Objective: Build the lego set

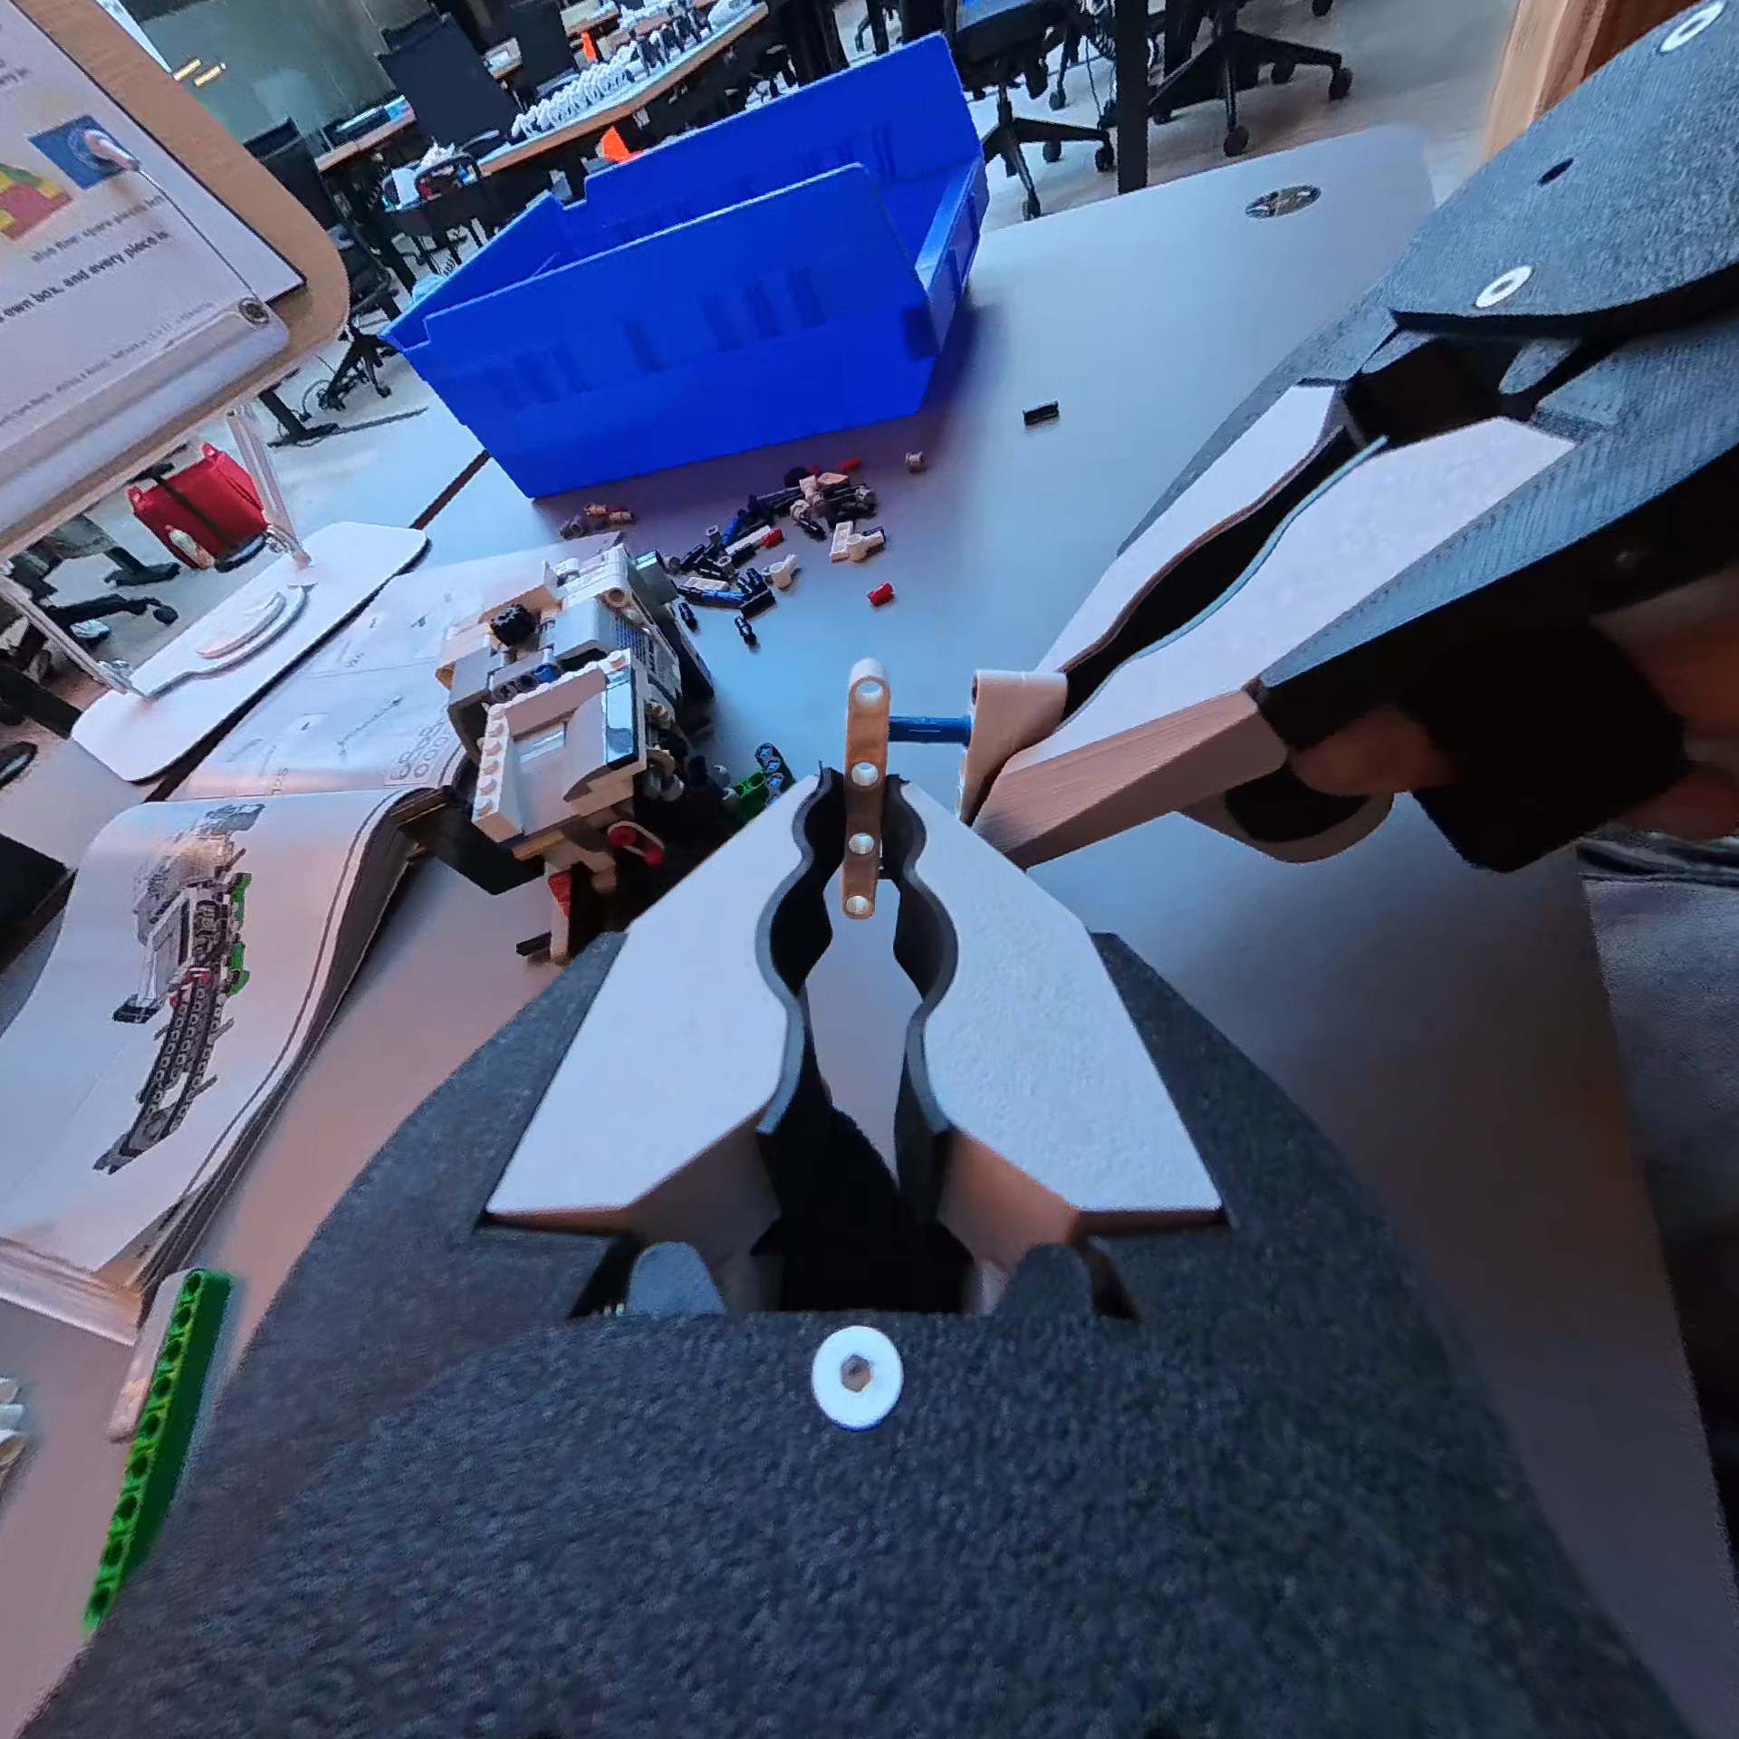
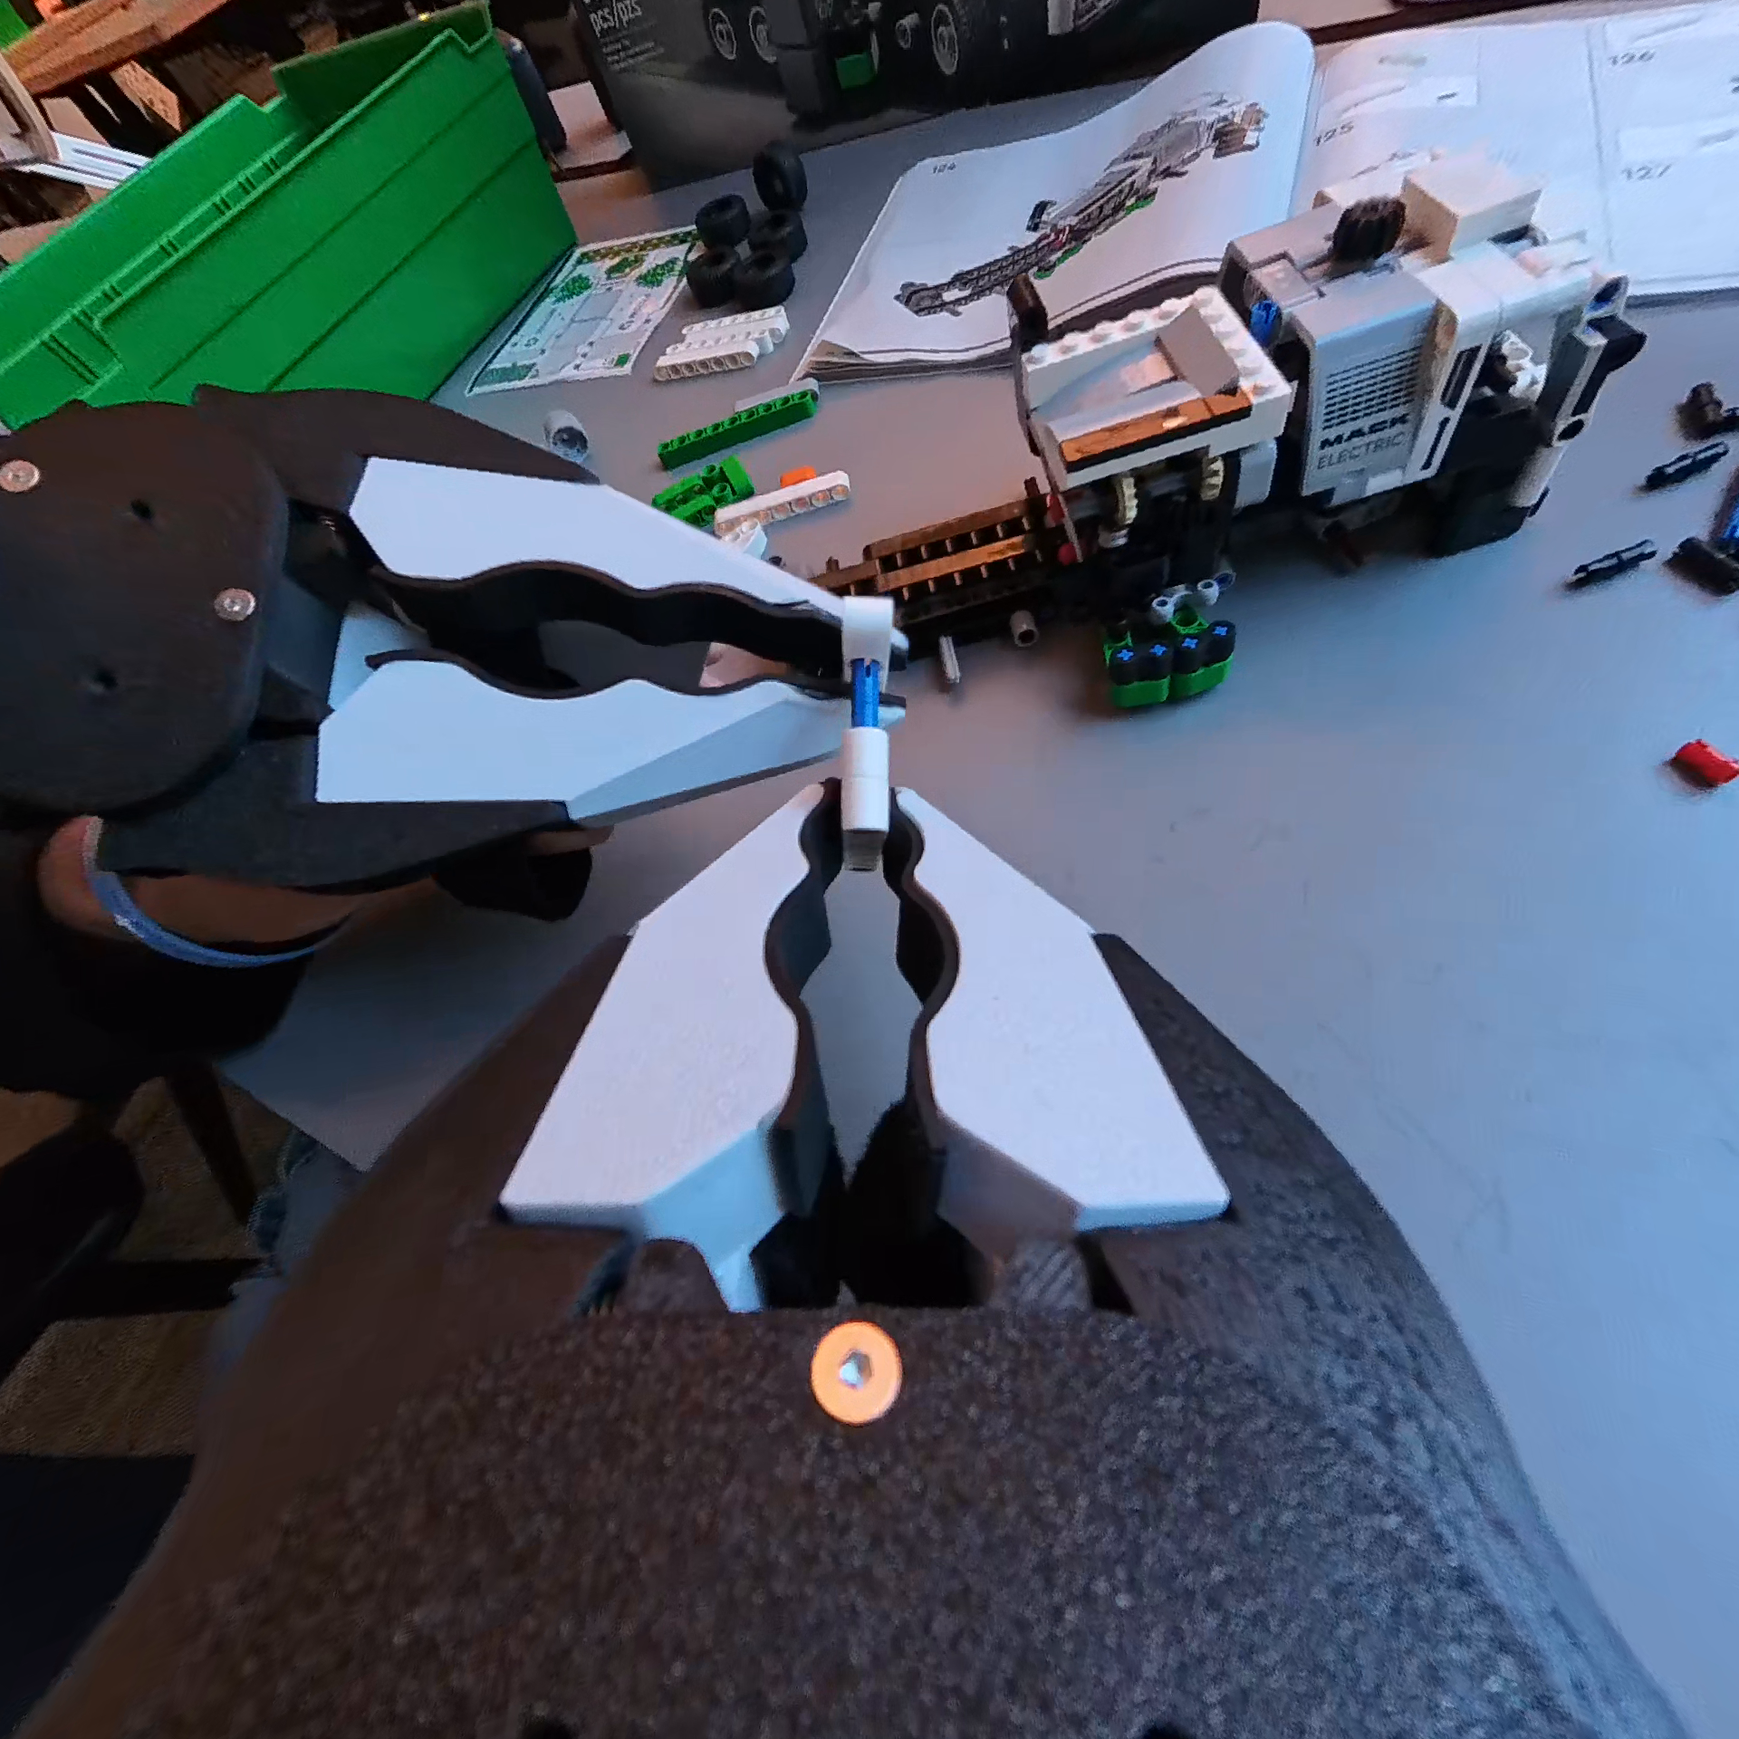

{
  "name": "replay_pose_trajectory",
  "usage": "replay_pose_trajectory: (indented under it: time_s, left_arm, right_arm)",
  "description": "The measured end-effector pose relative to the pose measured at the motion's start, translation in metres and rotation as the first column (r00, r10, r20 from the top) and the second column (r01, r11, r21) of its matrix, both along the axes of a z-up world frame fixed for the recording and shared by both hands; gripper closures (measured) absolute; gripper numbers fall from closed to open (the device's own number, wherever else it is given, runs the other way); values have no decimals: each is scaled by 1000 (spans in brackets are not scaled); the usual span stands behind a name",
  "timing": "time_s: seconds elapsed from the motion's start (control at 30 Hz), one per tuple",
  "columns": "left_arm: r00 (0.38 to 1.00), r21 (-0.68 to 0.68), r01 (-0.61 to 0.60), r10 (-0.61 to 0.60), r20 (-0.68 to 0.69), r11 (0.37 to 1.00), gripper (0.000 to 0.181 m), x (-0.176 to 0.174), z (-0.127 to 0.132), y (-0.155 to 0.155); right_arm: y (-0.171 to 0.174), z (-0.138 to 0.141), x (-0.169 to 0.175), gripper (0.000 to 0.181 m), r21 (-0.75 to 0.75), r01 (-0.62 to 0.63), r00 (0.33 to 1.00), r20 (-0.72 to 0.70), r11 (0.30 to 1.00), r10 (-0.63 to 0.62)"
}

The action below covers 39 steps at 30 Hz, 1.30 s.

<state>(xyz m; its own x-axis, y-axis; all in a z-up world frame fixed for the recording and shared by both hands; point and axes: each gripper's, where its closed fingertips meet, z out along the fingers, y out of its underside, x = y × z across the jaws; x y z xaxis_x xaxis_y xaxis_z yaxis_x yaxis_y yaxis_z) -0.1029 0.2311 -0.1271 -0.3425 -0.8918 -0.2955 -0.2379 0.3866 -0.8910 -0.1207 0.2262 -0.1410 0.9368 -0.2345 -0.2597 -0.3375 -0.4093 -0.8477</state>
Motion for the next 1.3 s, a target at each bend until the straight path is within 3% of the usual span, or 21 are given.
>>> replay_pose_trajectory:
  time_s: [0.13,0.33,0.77,0.93,1.07,1.2,1.3]
  left_arm:
    - [999,151,12,-17,33,988,175,1,-3,0]
    - [996,402,52,-74,40,914,175,0,-17,-6]
    - [988,683,57,-140,66,728,175,-5,-34,-24]
    - [987,751,22,-134,89,660,175,-6,-39,-29]
    - [988,738,-3,-113,108,674,175,-4,-36,-27]
    - [982,662,-114,-18,189,740,175,1,-15,-5]
    - [985,606,-119,18,170,787,175,2,-14,7]
  right_arm:
    - [3,-5,1,175,20,-22,1000,14,1000,21]
    - [1,-23,-1,175,-37,-71,996,-55,997,69]
    - [-18,-45,-1,169,-184,-132,991,-41,974,126]
    - [-26,-47,-1,170,-227,-134,981,107,965,161]
    - [-25,-47,-1,171,-219,-138,981,103,966,164]
    - [-22,-33,-3,175,-115,-169,982,64,979,178]
    - [-25,-35,-2,173,-113,-185,982,12,976,187]
